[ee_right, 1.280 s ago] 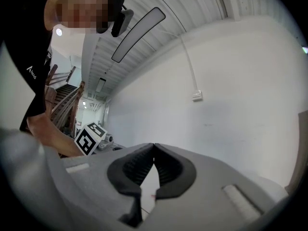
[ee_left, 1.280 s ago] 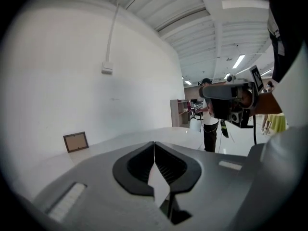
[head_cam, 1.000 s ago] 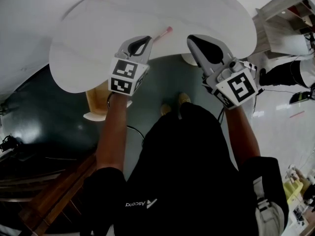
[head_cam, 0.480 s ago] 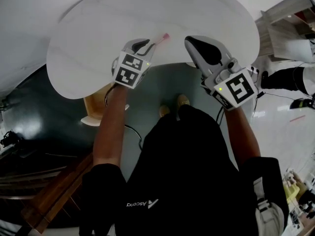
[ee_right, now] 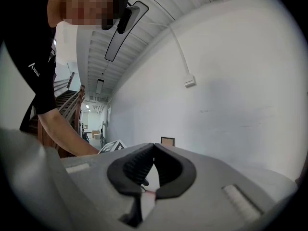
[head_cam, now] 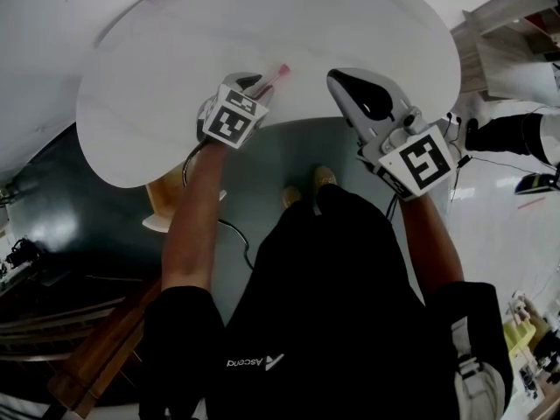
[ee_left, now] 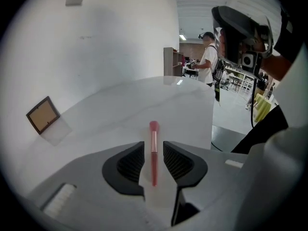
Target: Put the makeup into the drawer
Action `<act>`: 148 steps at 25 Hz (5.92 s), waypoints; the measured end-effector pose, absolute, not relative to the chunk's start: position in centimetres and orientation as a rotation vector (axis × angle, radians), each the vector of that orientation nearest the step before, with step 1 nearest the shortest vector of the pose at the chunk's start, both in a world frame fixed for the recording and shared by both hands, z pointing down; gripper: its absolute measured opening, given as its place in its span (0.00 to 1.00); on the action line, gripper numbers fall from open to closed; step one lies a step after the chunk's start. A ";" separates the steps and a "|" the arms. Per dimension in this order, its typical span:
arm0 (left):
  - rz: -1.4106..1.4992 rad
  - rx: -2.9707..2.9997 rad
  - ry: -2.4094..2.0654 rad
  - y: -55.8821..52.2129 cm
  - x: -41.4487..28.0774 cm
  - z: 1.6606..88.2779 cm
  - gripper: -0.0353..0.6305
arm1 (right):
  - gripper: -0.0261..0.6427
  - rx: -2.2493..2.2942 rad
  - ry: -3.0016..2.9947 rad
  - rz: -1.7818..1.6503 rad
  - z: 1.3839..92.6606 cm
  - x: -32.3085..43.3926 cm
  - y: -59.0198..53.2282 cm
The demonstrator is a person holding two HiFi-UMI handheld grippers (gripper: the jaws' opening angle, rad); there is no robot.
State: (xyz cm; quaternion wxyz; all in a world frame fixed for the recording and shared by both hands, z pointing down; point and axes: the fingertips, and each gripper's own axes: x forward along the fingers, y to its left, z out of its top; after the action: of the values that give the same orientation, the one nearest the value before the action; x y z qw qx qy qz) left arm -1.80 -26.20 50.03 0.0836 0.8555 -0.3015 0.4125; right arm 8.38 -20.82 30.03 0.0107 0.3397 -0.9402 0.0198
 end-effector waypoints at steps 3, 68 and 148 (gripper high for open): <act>1.255 2.528 -0.878 -26.5 -1.4 50.7 0.25 | 0.04 1.067 -2.924 0.073 30.4 9.1 -21.1; -0.070 2.543 -1.748 -14.5 -7.0 26.3 0.13 | 0.04 0.617 -3.178 -0.021 25.1 2.3 -16.9; 1.692 2.232 -0.655 -6.1 -36.5 75.0 0.13 | 0.04 0.552 -2.795 0.109 38.5 -18.5 -11.2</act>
State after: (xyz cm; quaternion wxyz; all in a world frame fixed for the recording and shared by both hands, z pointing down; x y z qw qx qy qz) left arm -36.53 -6.13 75.00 0.1321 0.7692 -0.2258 0.5830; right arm -18.50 -11.18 38.45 0.1449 0.1918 -0.9699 0.0380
